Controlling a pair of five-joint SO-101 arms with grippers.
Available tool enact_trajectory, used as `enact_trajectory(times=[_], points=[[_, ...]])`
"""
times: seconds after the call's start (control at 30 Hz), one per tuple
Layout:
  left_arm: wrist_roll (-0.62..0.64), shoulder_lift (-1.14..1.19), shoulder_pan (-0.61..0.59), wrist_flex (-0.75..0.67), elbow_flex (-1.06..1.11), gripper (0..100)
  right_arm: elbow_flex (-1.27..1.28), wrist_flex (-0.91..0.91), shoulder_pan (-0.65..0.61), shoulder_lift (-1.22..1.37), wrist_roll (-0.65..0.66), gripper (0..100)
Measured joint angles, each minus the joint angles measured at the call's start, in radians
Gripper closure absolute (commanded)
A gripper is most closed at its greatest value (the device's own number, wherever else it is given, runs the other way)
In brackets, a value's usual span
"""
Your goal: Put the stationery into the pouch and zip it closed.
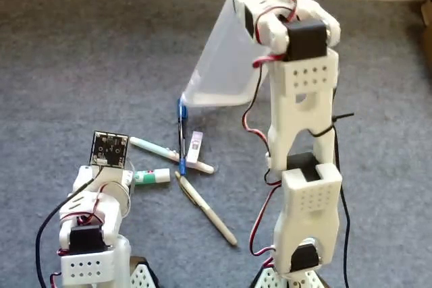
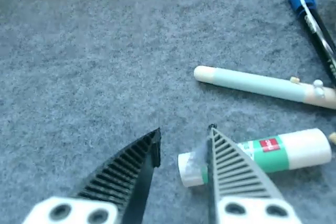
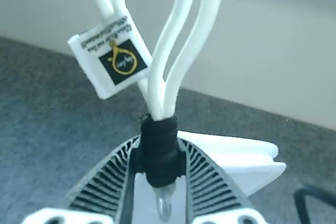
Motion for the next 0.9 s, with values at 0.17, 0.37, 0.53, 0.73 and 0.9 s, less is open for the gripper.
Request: enact_trajectory(times=[0.17,0.37,0.53,0.73,0.9], points=[[0.000,0.000,0.000,0.081,-0.031,85,-0.144,0.189,-0.014,0.002,-0.104,99.4],[0.000,0.000,0.000,0.087,-0.098,85,-0.164,0.201,-0.020,0.003,-0.198,99.4],[0.000,-0.002,-0.002,0.087,-0.149,84,-0.157,0.203,-0.046,-0.037,-0.221,99.4],[0.087,-0.002,-0.002,0.087,-0.201,75,0.095,0.203,-0.048,-0.270,-0.222,99.4],[0.170,-0.002,-0.002,0.087,-0.265,75,0.482,0.203,-0.048,-0.537,-0.258,99.4]])
